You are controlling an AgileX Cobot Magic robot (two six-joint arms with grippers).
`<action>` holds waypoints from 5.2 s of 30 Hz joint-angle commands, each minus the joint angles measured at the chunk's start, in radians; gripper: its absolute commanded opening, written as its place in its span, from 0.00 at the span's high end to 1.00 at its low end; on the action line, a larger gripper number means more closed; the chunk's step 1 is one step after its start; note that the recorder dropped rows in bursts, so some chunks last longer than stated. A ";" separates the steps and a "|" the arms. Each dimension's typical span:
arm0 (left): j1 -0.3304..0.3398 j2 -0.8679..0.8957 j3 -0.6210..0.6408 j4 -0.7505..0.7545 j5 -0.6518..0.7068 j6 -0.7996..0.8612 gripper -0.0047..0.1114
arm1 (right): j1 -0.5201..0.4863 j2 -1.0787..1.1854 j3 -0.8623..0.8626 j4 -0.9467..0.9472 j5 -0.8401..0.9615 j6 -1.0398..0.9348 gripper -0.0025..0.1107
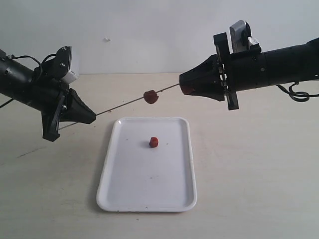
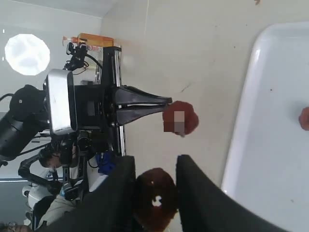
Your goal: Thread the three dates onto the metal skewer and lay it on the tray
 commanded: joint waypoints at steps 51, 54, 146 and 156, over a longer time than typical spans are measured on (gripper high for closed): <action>-0.013 -0.003 0.011 -0.096 -0.006 0.063 0.96 | -0.027 0.035 -0.089 0.007 0.006 0.011 0.72; -0.013 -0.003 0.011 -0.096 -0.008 0.063 0.96 | -0.040 0.035 -0.089 0.004 0.006 0.007 0.72; -0.041 0.005 0.011 -0.129 -0.037 0.073 0.96 | -0.057 0.031 -0.089 -0.019 0.006 0.007 0.72; -0.041 0.030 0.011 -0.142 -0.037 0.086 0.96 | -0.057 0.031 -0.089 -0.019 0.006 0.007 0.72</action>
